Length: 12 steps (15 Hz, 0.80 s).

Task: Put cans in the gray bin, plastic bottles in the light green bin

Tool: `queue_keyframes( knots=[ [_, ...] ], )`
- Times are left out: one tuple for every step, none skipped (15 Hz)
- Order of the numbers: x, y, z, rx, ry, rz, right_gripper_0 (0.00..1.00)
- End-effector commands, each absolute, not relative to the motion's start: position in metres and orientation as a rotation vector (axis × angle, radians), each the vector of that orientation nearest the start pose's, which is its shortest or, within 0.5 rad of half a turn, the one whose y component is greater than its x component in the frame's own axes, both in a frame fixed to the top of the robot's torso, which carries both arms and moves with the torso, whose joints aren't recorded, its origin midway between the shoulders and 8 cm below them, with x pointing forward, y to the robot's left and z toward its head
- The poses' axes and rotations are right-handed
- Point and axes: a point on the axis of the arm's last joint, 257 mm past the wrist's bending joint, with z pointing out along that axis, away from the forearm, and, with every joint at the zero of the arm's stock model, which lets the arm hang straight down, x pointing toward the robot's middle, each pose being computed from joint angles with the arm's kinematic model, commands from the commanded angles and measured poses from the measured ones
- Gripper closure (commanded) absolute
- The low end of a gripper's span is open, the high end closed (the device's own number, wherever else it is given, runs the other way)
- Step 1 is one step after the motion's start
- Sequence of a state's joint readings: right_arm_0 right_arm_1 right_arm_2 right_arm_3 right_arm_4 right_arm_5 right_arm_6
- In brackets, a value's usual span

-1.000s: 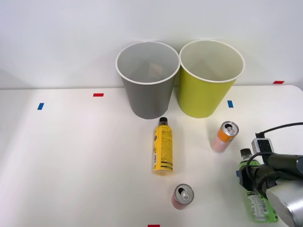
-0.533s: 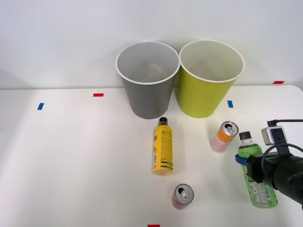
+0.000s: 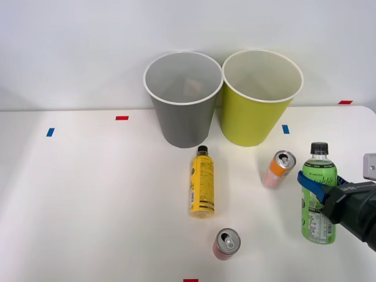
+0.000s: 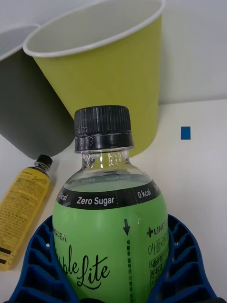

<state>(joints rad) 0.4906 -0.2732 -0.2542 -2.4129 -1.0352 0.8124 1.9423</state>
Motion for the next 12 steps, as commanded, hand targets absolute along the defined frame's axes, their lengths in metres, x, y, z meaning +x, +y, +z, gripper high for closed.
queue_keyframes(
  knots=[
    [0.376,-0.241,-0.118,-0.122,1.691,0.445,1.00],
    [0.379,-0.234,-0.101,-0.144,1.633,0.463,1.00],
    [0.380,-0.230,-0.088,-0.146,1.590,0.493,1.00],
    [0.382,-0.226,-0.074,-0.129,1.545,0.529,1.00],
    [0.384,-0.222,-0.056,-0.112,1.488,0.568,1.00],
    [0.387,-0.218,-0.038,-0.102,1.434,0.592,1.00],
    [0.390,-0.216,-0.026,-0.094,1.398,0.607,1.00],
    [0.395,-0.213,-0.008,-0.084,1.347,0.621,1.00],
    [0.398,-0.211,0.005,-0.080,1.313,0.628,1.00],
    [0.402,-0.210,0.016,-0.076,1.286,0.633,1.00],
    [0.408,-0.208,0.030,-0.062,1.259,0.644,1.00],
    [0.413,-0.207,0.042,-0.055,1.240,0.646,1.00]
  ],
)
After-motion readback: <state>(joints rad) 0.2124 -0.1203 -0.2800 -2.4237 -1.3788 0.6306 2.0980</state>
